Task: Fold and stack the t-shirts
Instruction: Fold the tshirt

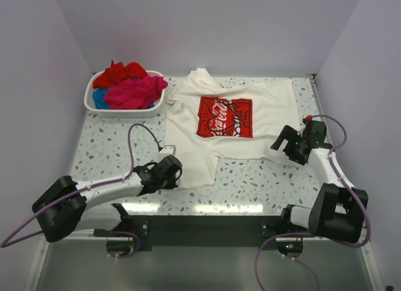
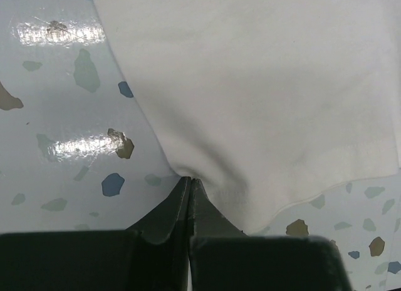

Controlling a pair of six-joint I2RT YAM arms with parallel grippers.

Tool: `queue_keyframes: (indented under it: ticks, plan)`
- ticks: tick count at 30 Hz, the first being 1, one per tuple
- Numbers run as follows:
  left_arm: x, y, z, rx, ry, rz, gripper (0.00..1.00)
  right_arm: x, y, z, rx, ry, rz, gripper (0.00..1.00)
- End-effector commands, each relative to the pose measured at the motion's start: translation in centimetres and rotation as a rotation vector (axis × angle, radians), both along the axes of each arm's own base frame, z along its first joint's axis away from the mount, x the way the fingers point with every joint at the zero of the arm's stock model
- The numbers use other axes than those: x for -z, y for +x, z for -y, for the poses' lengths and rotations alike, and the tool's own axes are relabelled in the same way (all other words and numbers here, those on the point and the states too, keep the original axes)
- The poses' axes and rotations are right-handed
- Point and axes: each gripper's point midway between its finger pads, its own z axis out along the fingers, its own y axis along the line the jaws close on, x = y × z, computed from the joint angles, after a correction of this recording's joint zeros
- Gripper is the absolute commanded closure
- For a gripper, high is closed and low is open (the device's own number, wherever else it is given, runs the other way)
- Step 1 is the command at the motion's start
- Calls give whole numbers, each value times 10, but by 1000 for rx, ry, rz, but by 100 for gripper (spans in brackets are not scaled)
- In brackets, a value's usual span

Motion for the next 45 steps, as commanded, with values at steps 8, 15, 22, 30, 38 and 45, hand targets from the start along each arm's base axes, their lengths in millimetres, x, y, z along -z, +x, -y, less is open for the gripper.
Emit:
queue_keyframes:
  ticks: [8, 15, 22, 30, 38, 45]
  plan:
    - [-36, 7, -5, 43, -30, 121, 100, 14, -15, 43, 216, -29, -15, 1]
    - [-44, 9, -8, 77, -20, 164, 100, 15, -25, 64, 288, -123, -44, 1]
    - [-46, 5, -9, 95, -35, 167, 100, 27, -29, 75, 328, -154, -89, 1]
    - [-45, 4, -11, 98, -33, 170, 100, 42, -25, 82, 363, -163, -119, 13]
    - [-44, 3, -12, 104, -29, 172, 100, 62, -24, 87, 405, -159, -162, 28]
    - [-45, 2, -11, 118, -34, 174, 100, 72, -23, 92, 417, -166, -193, 51]
